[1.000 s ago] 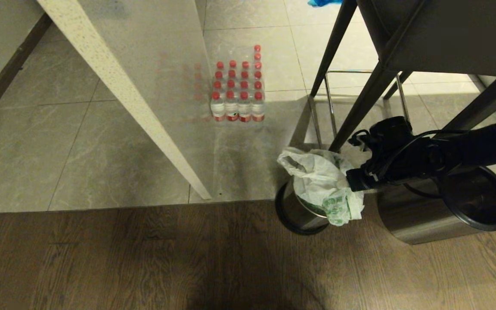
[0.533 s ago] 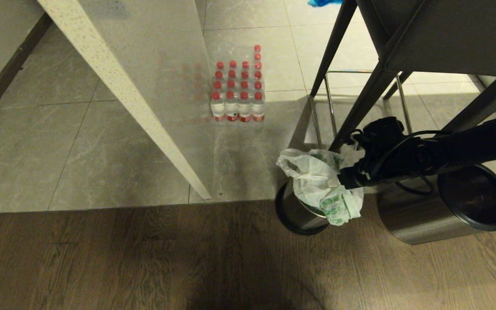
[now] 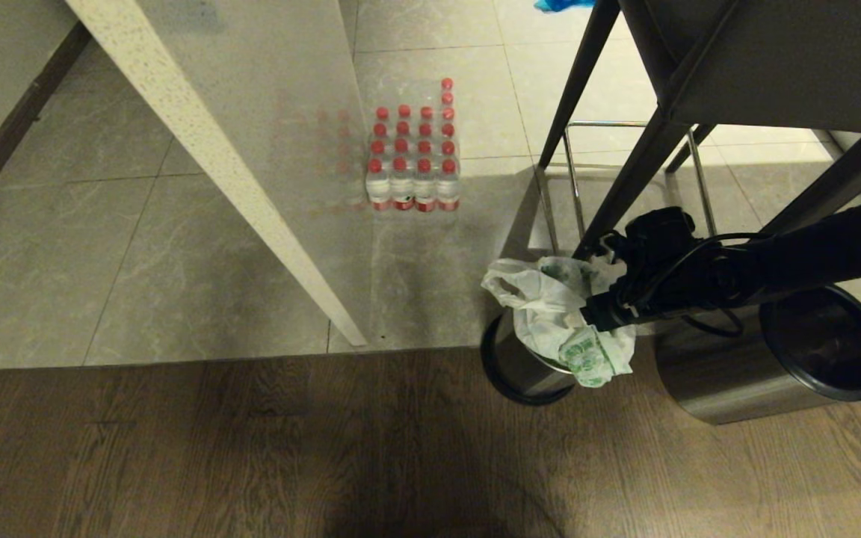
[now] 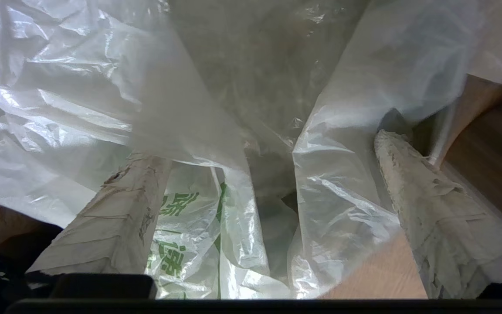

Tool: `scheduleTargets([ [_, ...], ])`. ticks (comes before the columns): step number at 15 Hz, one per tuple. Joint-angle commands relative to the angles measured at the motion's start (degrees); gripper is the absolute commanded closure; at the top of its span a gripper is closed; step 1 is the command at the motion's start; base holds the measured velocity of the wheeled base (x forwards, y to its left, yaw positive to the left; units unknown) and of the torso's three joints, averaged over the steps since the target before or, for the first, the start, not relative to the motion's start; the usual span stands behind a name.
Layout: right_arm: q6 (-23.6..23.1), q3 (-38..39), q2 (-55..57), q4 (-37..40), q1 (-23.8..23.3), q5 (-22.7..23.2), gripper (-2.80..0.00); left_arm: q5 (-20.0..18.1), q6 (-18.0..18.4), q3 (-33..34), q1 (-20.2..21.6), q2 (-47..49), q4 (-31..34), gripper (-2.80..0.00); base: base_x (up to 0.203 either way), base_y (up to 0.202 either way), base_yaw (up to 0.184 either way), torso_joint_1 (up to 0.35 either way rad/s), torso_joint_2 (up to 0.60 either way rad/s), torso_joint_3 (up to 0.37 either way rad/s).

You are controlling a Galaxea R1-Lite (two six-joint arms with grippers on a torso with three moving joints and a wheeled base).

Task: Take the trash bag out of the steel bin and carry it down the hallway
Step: Pick up the trash bag

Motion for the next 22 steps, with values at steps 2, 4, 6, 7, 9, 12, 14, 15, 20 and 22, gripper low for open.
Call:
scheduleTargets([
  [2,-0.1,0.2,1.1,-1.3,0.0,0.0,-2.8,0.0,-0.1,0.0,0.0,0.0,0.0,0.0,0.0,0.0,0.0,0.0,0.0,0.0],
  [4,-0.1,-0.1,2.3,-2.6,0.0,0.2,-2.8,0.0,0.0,0.0,0.0,0.0,0.0,0.0,0.0,0.0,0.0,0.0,0.0,0.0],
  [6,-0.2,-0.7,3.3,-2.9,0.0,0.2,-2.8,0.0,-0.1,0.0,0.0,0.0,0.0,0.0,0.0,0.0,0.0,0.0,0.0,0.0],
  [7,-0.5,-1.0,3.8,-3.0,0.0,0.2,-2.8,0.0,0.0,0.0,0.1,0.0,0.0,0.0,0.0,0.0,0.0,0.0,0.0,0.0],
  [9,-0.7,-1.3,4.3,-3.0,0.0,0.4,-2.8,0.0,0.0,0.0,0.0,0.0,0.0,0.0,0.0,0.0,0.0,0.0,0.0,0.0],
  [12,-0.6,-1.3,4.7,-3.2,0.0,1.2,-2.8,0.0,0.0,0.0,0.1,0.0,0.0,0.0,0.0,0.0,0.0,0.0,0.0,0.0],
  [14,-0.4,-1.2,4.7,-3.1,0.0,1.2,-2.8,0.0,0.0,0.0,0.1,0.0,0.0,0.0,0.0,0.0,0.0,0.0,0.0,0.0],
  [15,-0.1,-1.3,4.6,-2.7,0.0,1.2,-2.8,0.0,0.0,0.0,0.1,0.0,0.0,0.0,0.0,0.0,0.0,0.0,0.0,0.0],
  [20,-0.2,-1.1,4.1,-2.0,0.0,0.9,0.0,0.0,0.0,0.0,0.1,0.0,0.0,0.0,0.0,0.0,0.0,0.0,0.0,0.0],
  [22,-0.2,-1.1,4.0,-2.1,0.0,0.8,0.0,0.0,0.0,0.0,0.1,0.0,0.0,0.0,0.0,0.0,0.0,0.0,0.0,0.0],
])
